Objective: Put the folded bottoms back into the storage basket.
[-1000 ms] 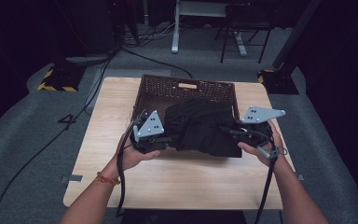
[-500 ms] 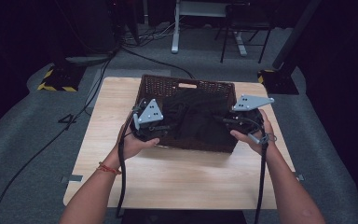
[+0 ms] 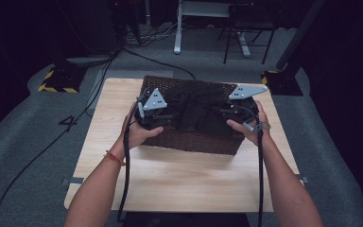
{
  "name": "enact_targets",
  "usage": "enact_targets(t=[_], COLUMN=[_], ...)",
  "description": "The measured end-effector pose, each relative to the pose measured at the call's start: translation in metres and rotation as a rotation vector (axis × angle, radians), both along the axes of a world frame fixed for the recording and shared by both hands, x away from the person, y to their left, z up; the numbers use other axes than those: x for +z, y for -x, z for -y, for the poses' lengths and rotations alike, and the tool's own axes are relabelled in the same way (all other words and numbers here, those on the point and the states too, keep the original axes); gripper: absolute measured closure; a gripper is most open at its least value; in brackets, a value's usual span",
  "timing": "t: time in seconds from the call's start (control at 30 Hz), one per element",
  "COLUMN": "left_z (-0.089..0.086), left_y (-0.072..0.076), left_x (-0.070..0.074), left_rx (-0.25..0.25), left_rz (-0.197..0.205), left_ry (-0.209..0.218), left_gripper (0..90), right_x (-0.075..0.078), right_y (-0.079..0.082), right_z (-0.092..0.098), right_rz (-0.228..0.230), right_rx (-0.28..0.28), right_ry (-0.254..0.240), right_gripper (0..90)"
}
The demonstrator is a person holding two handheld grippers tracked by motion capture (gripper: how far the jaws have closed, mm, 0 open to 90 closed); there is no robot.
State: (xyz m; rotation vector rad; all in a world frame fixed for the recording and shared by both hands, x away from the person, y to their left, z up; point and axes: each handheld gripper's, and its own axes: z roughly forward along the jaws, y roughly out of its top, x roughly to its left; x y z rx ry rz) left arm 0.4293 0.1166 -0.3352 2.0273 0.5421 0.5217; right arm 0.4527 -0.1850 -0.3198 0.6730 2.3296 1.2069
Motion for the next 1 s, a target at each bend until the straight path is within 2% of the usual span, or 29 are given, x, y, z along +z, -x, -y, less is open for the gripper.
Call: enact_targets(t=[0.17,0.33,0.57,0.83,1.0], left_z=[0.001,0.002,0.006,0.009,0.014], left_y=[-0.011,-0.02,-0.033,-0.048,-0.053], left_x=[-0.006,-0.012,-0.022,-0.032,-0.041], left_rx=[0.025,0.042,0.073,0.097,0.112], left_rz=[-0.005,-0.015,-0.035,-0.073,-0.102], left_ry=[-0.007,-0.021,-0.076,-0.101,-0.124], left_gripper=[65.5,65.4,65.3,65.0,64.8], right_x=[-0.007,-0.013,-0.028,-0.042,-0.051], right_y=[-0.013,-0.025,-0.04,-0.053,-0.059], right_z=[-0.003,-0.01,-0.019,-0.023,-0.027], right_rz=[-0.012,-0.025,-0.068,-0.11,-0.134], right_rx=[-0.015,-0.032,-0.05,-0.071,-0.089], right_ry=[0.0,0.024,0.049,0.066,0.096], right_gripper=[74.8,74.8,74.7,74.5,74.4])
